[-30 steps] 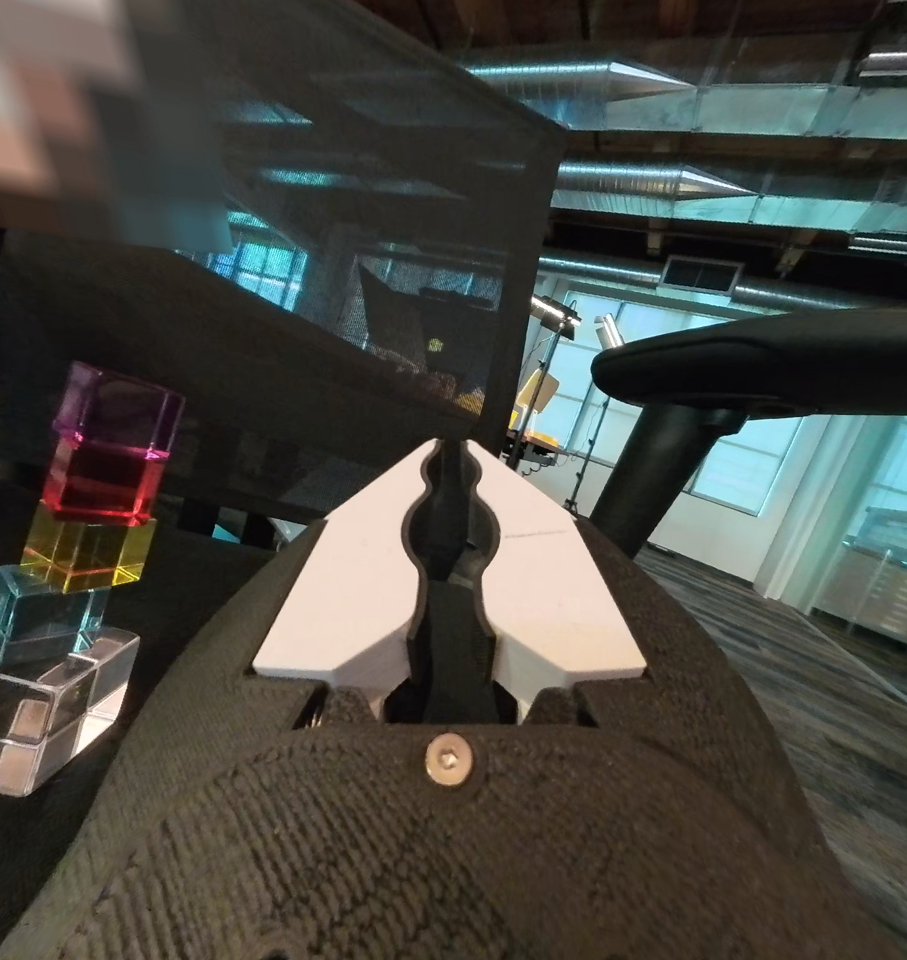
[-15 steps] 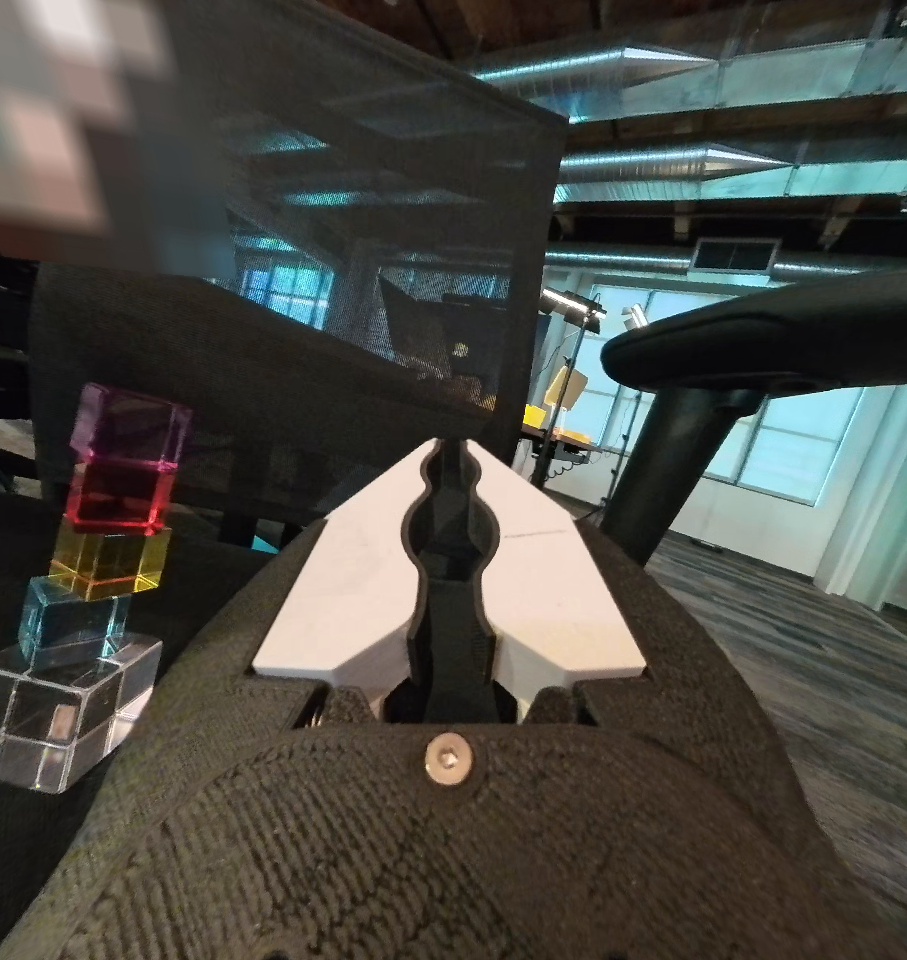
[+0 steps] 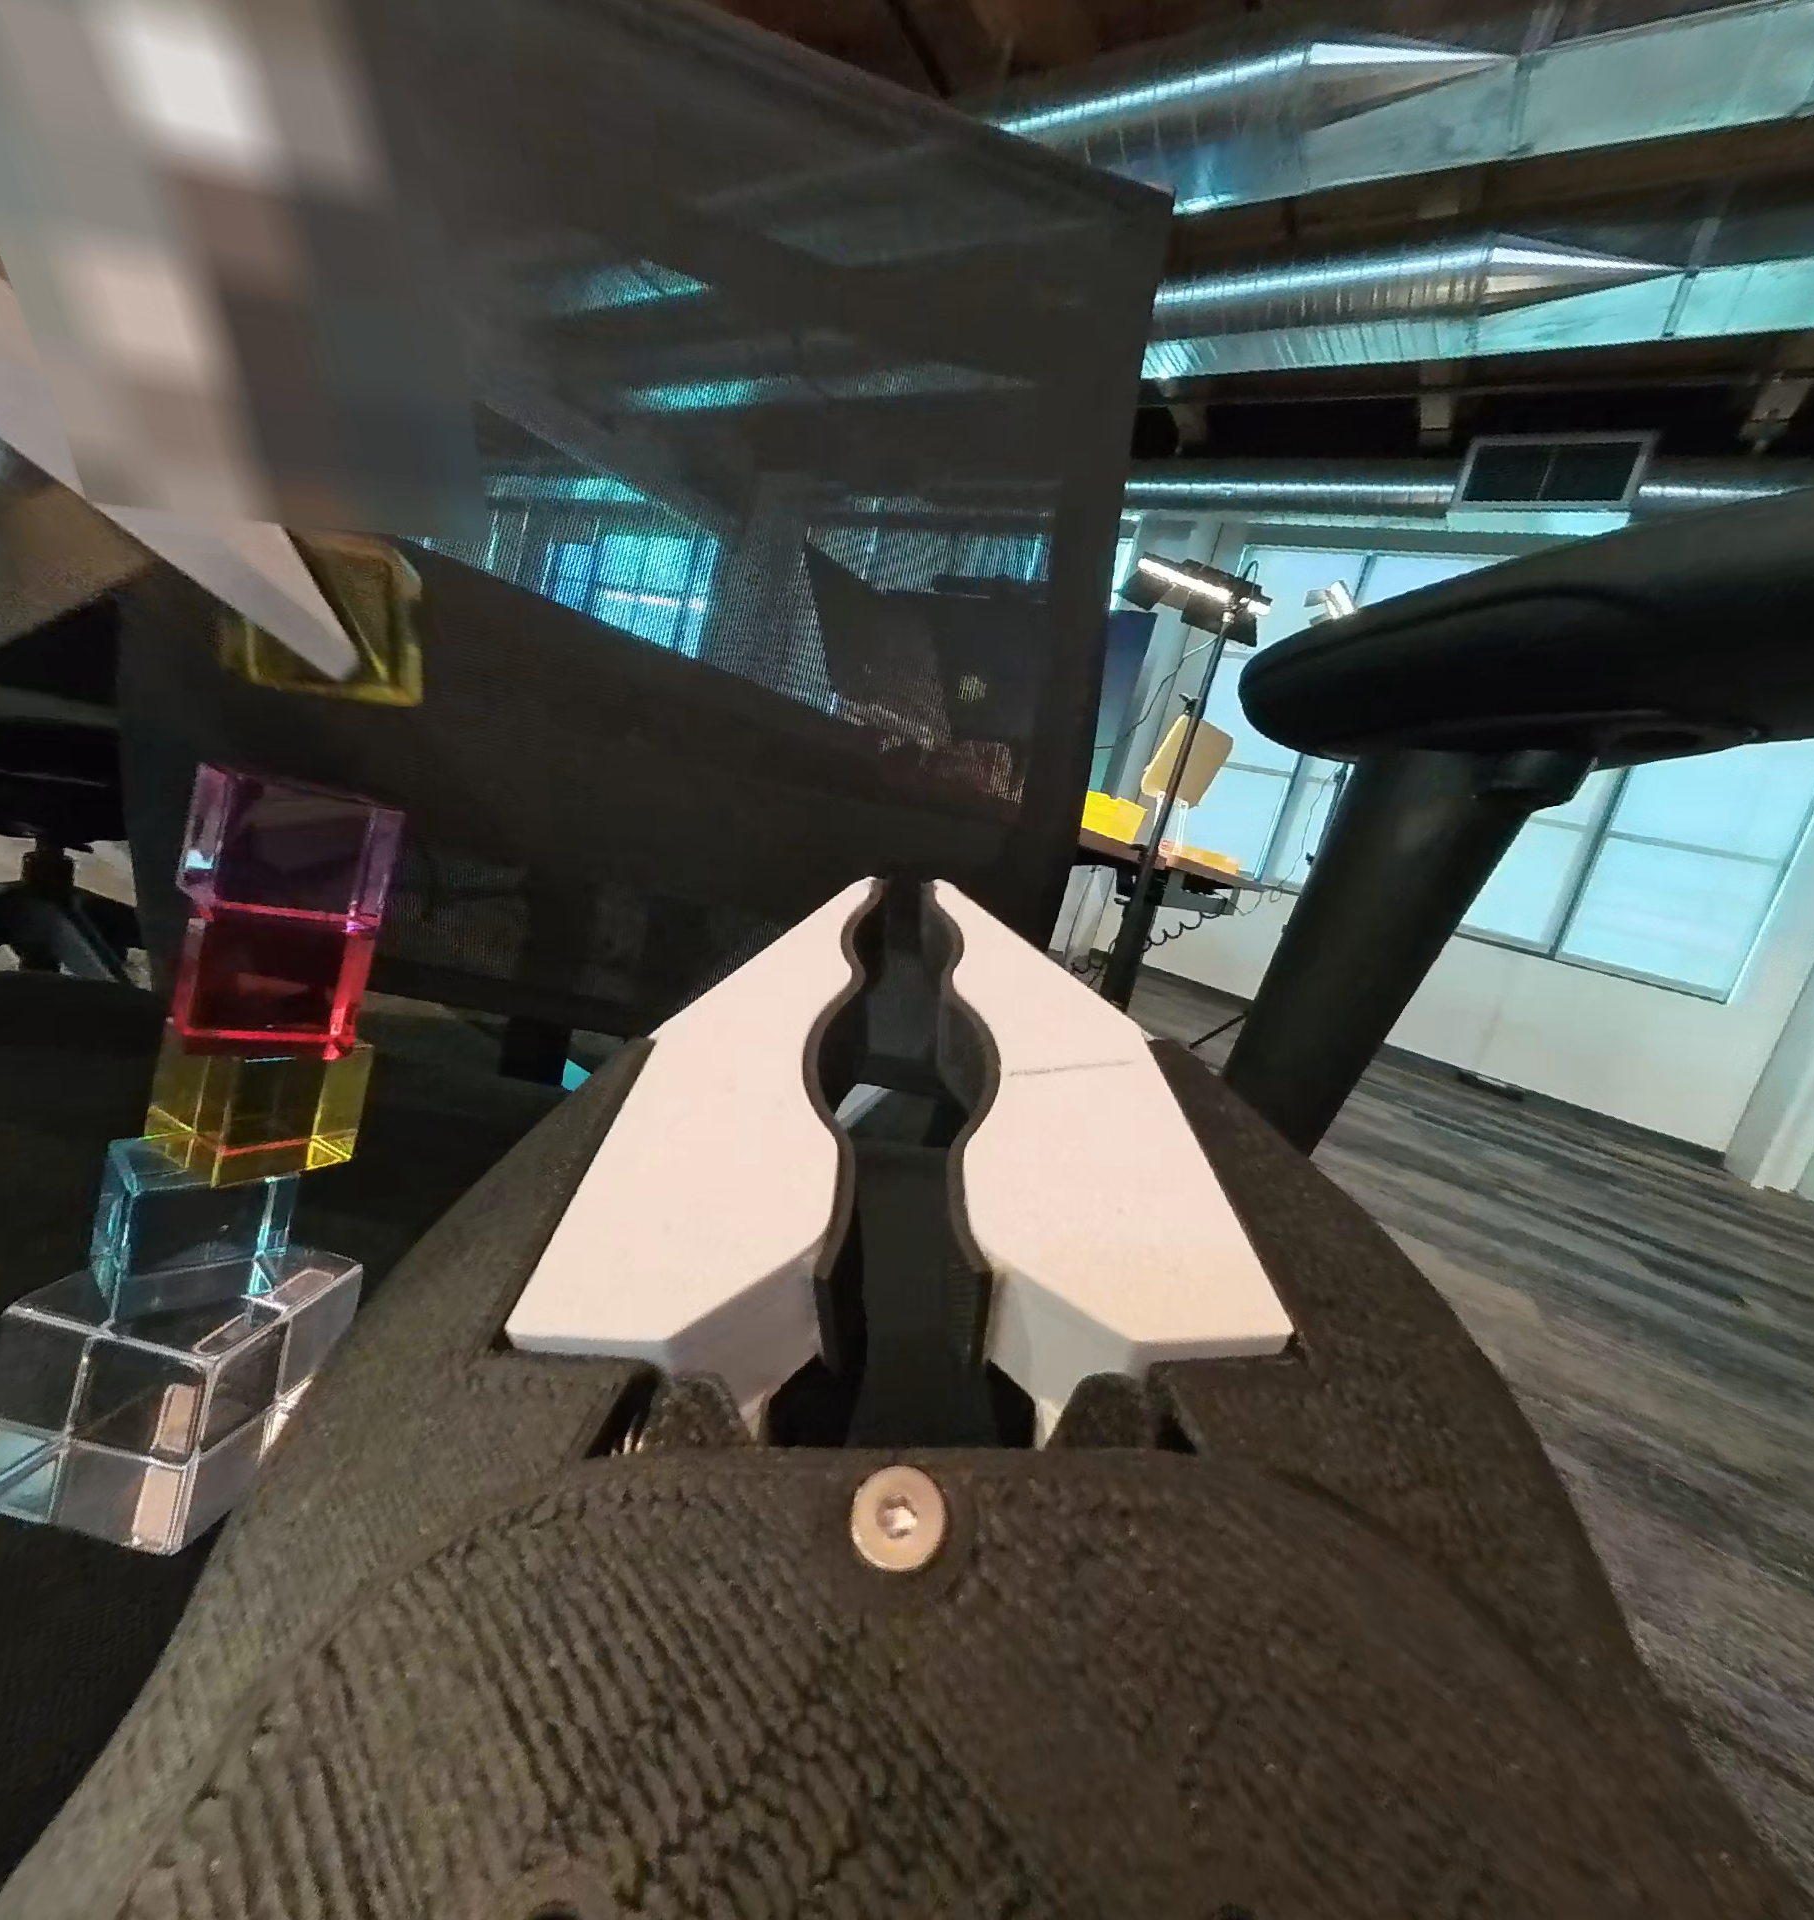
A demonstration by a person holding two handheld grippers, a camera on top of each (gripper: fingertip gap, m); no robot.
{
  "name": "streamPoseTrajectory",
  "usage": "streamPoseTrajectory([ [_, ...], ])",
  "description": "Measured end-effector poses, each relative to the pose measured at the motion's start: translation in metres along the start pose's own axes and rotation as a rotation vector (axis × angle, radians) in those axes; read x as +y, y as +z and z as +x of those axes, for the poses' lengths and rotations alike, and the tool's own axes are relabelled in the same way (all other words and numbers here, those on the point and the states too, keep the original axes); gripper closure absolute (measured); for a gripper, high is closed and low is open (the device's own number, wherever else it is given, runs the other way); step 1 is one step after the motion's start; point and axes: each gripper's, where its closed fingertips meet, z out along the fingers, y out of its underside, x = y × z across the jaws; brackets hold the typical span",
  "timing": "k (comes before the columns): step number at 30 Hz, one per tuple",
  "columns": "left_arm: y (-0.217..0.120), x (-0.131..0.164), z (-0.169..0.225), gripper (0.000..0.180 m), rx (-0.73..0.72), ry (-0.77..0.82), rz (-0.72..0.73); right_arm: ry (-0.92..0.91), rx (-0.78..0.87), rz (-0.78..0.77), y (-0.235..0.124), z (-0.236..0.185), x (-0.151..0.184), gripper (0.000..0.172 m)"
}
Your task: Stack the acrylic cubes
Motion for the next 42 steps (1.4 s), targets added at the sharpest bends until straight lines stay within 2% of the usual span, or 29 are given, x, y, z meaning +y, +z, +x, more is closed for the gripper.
streamPoseTrajectory([
  [11,0.005,0.01,-0.001,0.154,0.025,-0.034,-0.066,0.011,-0.013,-0.01,0.0,-0.004,0.001,0.167],
  [28,0.006,0.015,-0.001,0.151,0.035,-0.056,-0.038,0.031,-0.021,-0.015,0.001,-0.004,0.002,0.167],
  [31,0.008,0.017,0.0,0.143,0.035,-0.064,-0.035,0.033,-0.022,-0.019,0.001,-0.004,0.003,0.167],
  [32,0.008,0.016,0.0,0.135,0.03,-0.067,-0.026,0.032,-0.022,-0.02,0.001,-0.004,0.003,0.167],
  [37,-0.012,0.003,-0.003,0.078,-0.026,-0.037,0.121,0.03,-0.022,-0.02,0.001,-0.004,0.003,0.167],
  [42,-0.057,0.007,0.008,0.073,-0.167,0.106,0.357,0.035,-0.018,-0.022,0.001,-0.003,0.004,0.166],
])
